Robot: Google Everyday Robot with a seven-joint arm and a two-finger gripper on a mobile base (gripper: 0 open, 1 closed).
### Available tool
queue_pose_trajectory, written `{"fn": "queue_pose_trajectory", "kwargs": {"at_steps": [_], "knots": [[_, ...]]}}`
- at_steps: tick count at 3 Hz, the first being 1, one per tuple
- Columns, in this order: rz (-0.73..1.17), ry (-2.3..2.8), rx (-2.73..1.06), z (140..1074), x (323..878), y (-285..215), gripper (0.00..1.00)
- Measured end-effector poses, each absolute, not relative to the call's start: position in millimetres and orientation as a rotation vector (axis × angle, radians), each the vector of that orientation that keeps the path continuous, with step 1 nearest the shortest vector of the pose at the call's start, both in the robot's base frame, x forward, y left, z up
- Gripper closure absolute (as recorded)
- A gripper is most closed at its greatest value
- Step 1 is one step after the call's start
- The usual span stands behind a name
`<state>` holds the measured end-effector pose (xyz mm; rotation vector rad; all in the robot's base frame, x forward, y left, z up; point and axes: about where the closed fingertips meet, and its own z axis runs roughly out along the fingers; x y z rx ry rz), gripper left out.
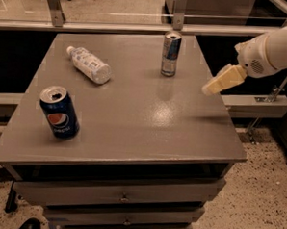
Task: Move redbull can near pepsi can
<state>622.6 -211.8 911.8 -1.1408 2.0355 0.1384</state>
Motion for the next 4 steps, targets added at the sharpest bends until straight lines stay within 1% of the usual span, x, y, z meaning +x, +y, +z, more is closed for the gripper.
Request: {"fn": "queue_pose_trajectory", "kwargs": {"at_steps": [2, 3, 4], "knots": [[0.460, 1.809, -0.851, 895.5, 695.5, -166.8, 0.00], [0.603, 1.678, -0.782, 895.7, 721.8, -137.6, 0.00], [0.711, 1.579, -0.774, 896.4, 735.7, -105.4, 0.00]]}}
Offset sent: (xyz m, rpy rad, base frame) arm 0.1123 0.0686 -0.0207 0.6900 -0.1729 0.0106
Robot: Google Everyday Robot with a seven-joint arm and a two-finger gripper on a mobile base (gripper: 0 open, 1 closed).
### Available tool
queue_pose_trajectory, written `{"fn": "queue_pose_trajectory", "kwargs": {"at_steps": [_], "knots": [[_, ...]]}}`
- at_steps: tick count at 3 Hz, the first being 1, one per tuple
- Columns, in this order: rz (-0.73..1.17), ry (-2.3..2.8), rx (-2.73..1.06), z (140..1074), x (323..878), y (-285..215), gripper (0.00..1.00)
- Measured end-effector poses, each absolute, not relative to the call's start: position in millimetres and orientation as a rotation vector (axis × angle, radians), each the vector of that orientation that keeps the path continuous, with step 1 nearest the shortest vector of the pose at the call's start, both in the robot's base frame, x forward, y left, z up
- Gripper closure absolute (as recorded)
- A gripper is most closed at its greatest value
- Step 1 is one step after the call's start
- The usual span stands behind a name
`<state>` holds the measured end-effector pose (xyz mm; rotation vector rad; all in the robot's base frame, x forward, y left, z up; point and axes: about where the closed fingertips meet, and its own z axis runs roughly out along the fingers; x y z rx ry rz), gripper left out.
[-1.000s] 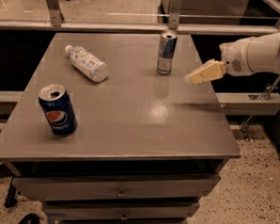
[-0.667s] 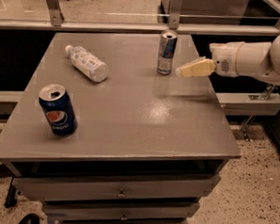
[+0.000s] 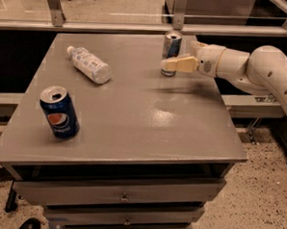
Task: Move redbull can near pepsi can
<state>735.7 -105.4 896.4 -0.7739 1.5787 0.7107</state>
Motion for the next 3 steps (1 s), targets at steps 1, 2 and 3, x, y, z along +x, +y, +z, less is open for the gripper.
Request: {"fn": "queue_pose_trajectory", "kwargs": {"at_steps": [1, 2, 3], "knots": [[0.781, 1.518, -0.797, 896.9, 741.3, -77.2, 0.00], [0.804, 1.499, -0.830, 894.6, 740.3, -62.5, 0.18], [0.803, 1.492, -0.874, 894.1, 732.9, -57.3, 0.41]]}}
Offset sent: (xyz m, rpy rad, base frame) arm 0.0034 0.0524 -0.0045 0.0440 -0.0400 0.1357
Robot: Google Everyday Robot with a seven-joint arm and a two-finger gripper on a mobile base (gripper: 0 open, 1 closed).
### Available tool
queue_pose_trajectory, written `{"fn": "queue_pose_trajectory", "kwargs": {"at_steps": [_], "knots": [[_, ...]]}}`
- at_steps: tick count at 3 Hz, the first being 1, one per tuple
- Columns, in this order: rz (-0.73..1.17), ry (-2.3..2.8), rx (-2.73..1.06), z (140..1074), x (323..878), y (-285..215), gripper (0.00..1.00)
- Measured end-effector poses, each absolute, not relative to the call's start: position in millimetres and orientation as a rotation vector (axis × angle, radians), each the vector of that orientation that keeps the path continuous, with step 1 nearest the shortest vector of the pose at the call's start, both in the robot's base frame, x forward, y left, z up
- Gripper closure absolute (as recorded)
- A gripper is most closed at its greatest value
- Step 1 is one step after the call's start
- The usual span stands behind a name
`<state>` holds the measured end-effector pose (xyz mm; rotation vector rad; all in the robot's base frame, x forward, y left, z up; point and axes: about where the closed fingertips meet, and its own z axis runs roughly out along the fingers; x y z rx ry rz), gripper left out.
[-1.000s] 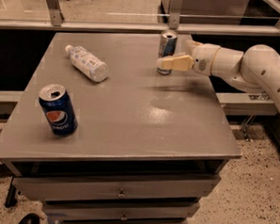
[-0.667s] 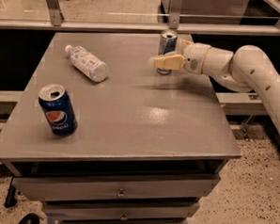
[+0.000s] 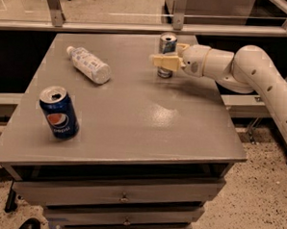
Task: Move redbull can near pepsi can
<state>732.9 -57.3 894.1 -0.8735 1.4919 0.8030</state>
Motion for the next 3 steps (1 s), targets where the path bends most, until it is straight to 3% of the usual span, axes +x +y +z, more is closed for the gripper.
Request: {"fn": "queue_pose_trajectory", "kwargs": {"at_steps": [2, 3], "knots": [[0.859, 1.473, -0.920, 912.4, 688.5, -51.2, 0.87], [0.955, 1.432, -0.975, 943.3, 644.3, -33.6, 1.00]]}}
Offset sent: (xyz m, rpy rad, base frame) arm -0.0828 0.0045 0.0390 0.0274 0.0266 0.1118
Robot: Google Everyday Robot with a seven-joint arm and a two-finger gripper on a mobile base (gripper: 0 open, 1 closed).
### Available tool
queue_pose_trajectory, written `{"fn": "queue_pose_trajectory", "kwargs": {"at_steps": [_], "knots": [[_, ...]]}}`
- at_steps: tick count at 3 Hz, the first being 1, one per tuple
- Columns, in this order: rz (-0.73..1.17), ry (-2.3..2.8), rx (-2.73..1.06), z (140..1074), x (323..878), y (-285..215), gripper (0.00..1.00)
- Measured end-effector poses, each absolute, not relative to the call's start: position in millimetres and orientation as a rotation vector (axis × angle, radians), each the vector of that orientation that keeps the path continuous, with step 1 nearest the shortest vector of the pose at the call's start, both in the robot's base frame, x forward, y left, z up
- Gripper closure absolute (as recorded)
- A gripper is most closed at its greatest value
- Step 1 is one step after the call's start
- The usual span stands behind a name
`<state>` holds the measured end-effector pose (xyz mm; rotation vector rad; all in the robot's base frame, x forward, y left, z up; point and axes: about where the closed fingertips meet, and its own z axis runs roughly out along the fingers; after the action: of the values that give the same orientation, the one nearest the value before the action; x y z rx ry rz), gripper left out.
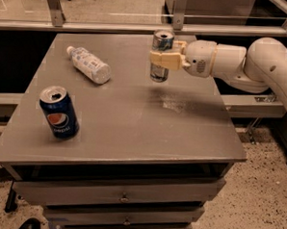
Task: Move redbull can near pepsi can
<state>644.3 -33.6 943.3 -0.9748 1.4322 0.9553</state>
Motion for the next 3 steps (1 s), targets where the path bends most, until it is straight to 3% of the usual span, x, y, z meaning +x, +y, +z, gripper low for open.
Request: {"fn": "queue_pose_trajectory", "kwargs": {"at_steps": [1, 3], "knots": [[1.089, 1.393, -1.050, 973.0, 591.0, -12.1, 1.00], [1.113, 1.351, -1.083, 976.4, 582.2, -2.9, 1.00]]}}
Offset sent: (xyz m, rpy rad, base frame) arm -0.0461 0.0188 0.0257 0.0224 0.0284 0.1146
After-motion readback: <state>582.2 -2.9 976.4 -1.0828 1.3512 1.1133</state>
